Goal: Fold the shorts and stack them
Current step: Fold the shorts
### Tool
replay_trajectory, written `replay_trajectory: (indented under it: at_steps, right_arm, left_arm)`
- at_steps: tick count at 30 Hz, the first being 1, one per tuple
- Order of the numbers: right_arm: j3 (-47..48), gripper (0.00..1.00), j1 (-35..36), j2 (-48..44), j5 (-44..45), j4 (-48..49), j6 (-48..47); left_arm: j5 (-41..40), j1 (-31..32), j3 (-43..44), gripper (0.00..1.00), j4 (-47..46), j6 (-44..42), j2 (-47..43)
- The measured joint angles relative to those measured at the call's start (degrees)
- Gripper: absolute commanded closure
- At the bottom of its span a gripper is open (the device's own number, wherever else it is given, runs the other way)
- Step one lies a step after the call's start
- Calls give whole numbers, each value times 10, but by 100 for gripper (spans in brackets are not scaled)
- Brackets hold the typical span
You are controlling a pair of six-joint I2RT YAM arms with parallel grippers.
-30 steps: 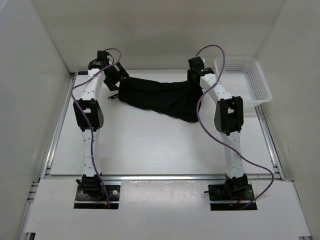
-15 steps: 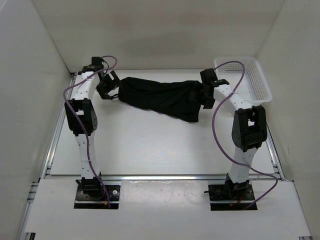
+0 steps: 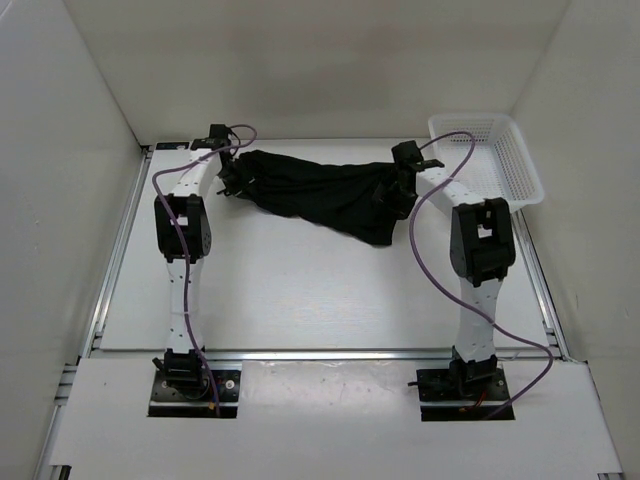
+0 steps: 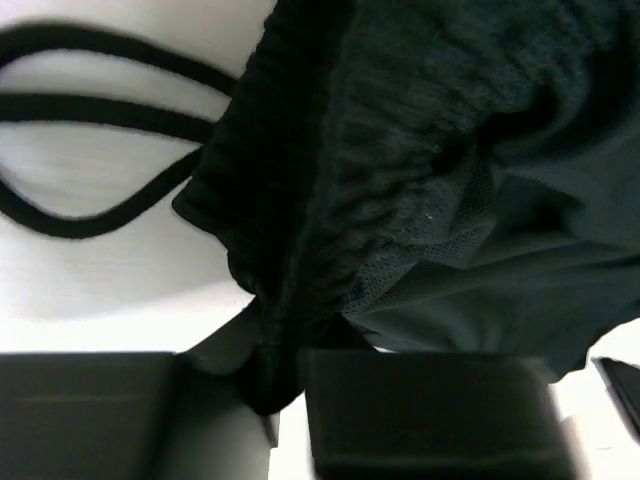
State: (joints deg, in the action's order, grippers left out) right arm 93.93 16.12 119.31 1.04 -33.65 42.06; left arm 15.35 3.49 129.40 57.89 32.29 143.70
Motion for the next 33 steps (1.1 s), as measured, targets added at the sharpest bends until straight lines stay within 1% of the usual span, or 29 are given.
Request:
replay_trajectory:
  at_steps: [2,4,8,9,11,12,15,17,20,22,25,29,30,31,32,33]
  right_arm:
    - [6,35,2,22,0,3,1]
    - [7,39,3,40,0,1,2]
    - [20,77,4,48,0,2,-2]
    - [20,92,5,48,1,2,-2]
    - [18,99,7,48,3,2,-4]
    - [15,100,8,48,5,3,-5]
    - [-21,100,10,35,15,14,-8]
    - [-55,100,11,9,26,18,-18]
    - [-113,86,15,-33,42,14,-29]
    - [-143,83,18,-58,52,11,-38]
    - [-178,83,20,-90,69,5,-50]
    - [-189,83,21,-116,90,0,-63]
    - [-189,77,22,-122,93,1,-65]
    - [-189,70,23,-128,96,1,-68]
    - [-189,54,25,-134,97,1,-71]
    - [-189,48,28,-139,97,2,-73]
  left_arm:
    - [3,0,9,90,-3,3,4]
    - [3,-1,8,90,-4,4,4]
    - [-4,-2,-23,90,-15,11,-8]
    - [-9,-2,-44,90,-21,13,-18]
    - [-18,-2,-91,90,-24,17,-45]
    - [-23,-2,-117,90,-28,18,-62]
    - [-46,-1,-231,90,-38,22,-141]
    - [-57,0,-316,90,-49,27,-204]
    - [-68,2,-446,90,-60,38,-304]
    - [-75,5,-517,90,-58,46,-359]
    - [-90,10,-583,90,-57,52,-407]
    - [-103,12,-609,90,-59,58,-418]
    - [-104,13,-610,90,-61,59,-418]
    - [-105,14,-611,90,-62,59,-418]
    - [-107,15,-611,90,-63,60,-418]
    - [-110,18,-611,90,-65,61,-419]
